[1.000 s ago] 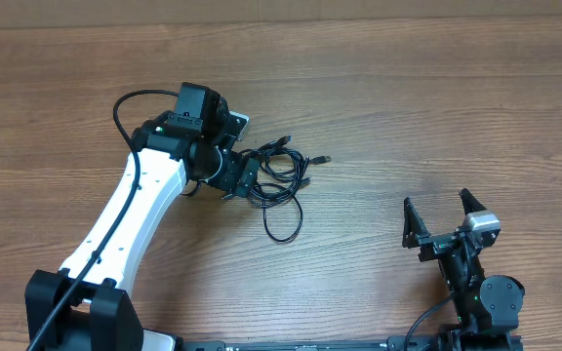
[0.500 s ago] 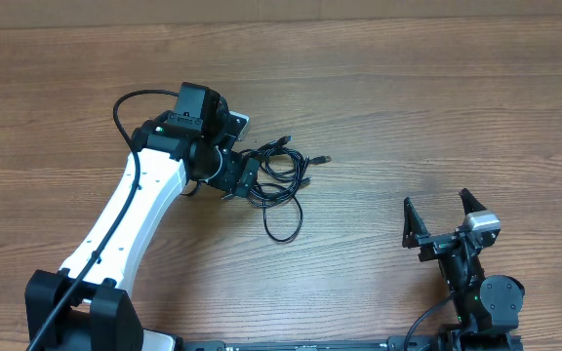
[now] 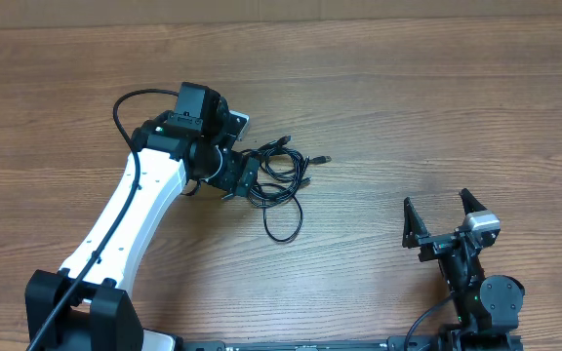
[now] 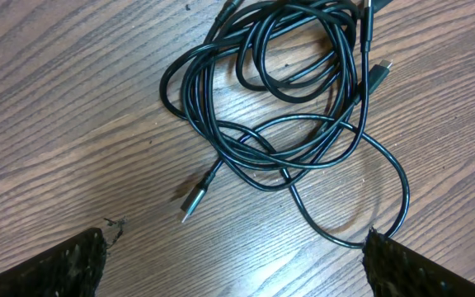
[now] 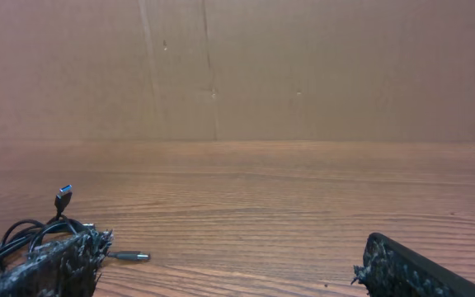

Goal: Untangle cables

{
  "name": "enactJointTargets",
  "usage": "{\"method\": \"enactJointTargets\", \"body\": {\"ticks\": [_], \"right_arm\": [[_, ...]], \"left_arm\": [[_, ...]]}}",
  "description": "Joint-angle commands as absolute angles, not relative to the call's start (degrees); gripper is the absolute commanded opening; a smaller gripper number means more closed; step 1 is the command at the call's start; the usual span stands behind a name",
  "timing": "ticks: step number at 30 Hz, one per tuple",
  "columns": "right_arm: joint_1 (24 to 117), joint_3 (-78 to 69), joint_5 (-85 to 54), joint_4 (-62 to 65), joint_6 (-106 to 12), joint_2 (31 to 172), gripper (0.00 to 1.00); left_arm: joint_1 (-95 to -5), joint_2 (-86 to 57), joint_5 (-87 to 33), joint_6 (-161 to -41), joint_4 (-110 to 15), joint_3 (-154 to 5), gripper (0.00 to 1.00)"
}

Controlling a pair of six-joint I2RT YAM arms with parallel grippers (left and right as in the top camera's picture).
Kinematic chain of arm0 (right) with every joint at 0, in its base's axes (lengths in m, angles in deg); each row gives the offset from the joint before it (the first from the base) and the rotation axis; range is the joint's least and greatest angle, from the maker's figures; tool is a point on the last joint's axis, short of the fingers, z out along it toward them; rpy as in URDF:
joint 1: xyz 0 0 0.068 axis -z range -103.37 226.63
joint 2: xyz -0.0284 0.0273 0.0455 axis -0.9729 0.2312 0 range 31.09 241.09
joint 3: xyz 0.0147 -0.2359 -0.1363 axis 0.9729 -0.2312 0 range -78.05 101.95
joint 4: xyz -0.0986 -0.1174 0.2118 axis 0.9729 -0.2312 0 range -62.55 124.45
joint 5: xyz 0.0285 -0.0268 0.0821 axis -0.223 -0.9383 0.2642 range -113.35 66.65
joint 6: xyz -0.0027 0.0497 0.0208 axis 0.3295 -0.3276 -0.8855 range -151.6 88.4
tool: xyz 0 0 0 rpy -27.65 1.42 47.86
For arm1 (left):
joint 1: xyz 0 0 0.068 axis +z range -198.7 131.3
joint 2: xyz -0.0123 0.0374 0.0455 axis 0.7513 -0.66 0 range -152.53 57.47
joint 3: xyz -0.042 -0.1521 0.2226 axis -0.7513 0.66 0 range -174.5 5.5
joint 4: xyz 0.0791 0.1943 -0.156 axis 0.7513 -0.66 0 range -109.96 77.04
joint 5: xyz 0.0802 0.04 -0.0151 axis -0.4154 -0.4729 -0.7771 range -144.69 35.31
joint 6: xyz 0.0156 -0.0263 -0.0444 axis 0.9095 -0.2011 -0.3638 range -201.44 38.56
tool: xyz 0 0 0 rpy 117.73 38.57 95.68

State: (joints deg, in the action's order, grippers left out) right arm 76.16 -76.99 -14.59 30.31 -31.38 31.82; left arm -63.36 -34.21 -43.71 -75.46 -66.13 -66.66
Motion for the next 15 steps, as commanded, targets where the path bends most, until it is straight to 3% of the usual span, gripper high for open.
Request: {"method": "enactJointTargets", "body": {"ticks": [1, 15], "right_arm": [[75.8, -77.6, -14.7, 30.5, -31.1, 31.3, 1.00], [75.8, -77.6, -14.7, 30.5, -31.1, 31.3, 1.00]], "left_arm": [[-63.5, -34.4, -42.9, -76.3, -65.8, -67.8, 1.00], [-63.5, -34.4, -42.9, -76.3, -65.3, -67.8, 1.00]]}}
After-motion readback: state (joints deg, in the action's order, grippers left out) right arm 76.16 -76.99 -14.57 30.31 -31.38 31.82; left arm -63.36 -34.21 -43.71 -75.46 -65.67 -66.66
